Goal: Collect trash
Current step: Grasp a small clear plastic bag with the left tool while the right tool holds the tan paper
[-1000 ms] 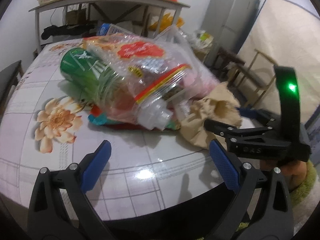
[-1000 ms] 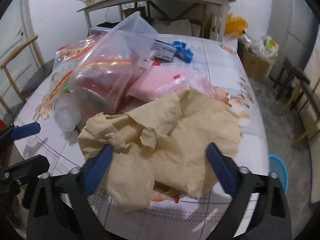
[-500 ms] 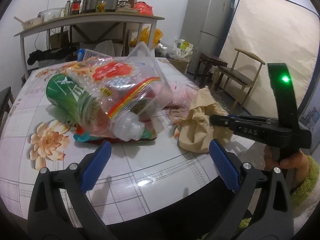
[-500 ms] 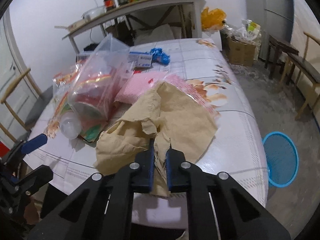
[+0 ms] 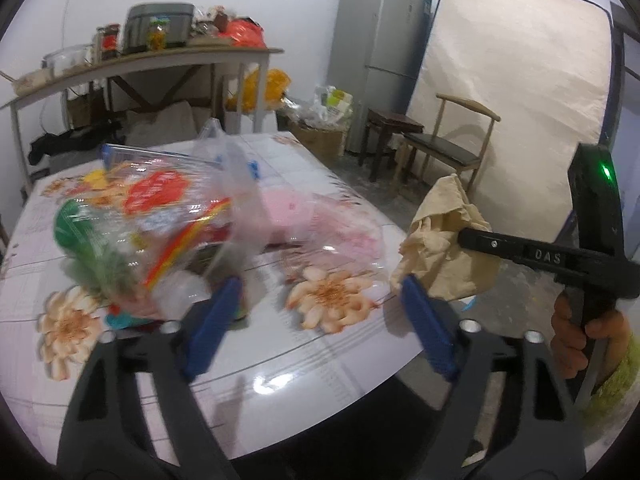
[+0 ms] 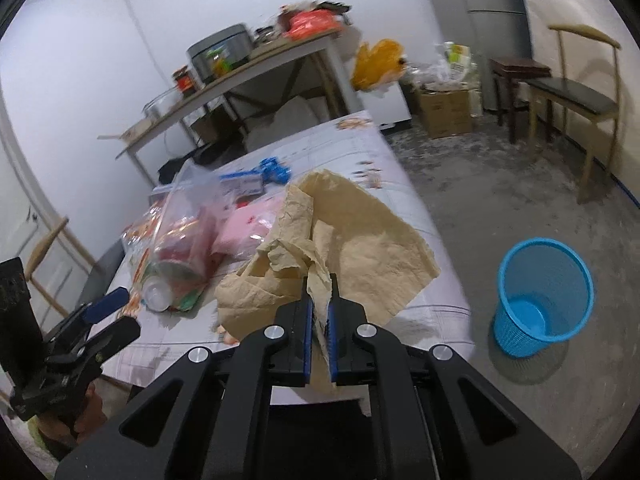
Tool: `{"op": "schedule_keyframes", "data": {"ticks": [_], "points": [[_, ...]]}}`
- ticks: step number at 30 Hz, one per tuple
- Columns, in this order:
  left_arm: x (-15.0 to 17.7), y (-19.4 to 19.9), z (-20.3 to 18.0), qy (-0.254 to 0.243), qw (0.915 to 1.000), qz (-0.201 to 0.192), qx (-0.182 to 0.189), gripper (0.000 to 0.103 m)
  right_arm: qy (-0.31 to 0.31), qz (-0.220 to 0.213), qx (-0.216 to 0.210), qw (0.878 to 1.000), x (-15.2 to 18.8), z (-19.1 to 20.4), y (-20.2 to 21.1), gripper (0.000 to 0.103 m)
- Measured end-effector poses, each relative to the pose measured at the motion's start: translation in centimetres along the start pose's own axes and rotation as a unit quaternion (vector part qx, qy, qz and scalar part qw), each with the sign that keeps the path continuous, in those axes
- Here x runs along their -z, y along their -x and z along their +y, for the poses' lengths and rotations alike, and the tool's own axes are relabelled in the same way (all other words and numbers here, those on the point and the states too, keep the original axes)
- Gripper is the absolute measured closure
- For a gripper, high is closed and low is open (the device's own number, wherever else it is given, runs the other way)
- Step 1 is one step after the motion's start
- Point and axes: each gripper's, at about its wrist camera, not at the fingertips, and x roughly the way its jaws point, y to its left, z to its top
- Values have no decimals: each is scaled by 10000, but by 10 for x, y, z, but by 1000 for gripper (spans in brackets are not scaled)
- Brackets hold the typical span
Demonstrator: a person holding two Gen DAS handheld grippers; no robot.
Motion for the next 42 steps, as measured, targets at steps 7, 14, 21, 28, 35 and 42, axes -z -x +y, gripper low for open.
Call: {"op": "schedule_keyframes", "data": {"ticks": [7,14,21,28,35,42], "points": [[-17,-53,-12,730,9929,588,731,38,-410,-31,6,9992,8,-32,0,97],[-20,-114,-9,1447,9818,1100,544,45,-608,41,-78,9981,13,-50,-13,97],[-21,-136,-11,1698,9797,1045,221,68,-752,91,-176,9970,20,-61,-21,97],[-19,-136,-6,1898,9774,929,106,97,-841,72,-257,9961,23,-70,-22,97],[-24,-126,-14,1691,9836,626,6,103,-909,4,-269,9955,26,-74,-19,97],[-19,-131,-6,2185,9698,973,470,75,-923,-31,-273,9954,27,-74,-16,97]]}}
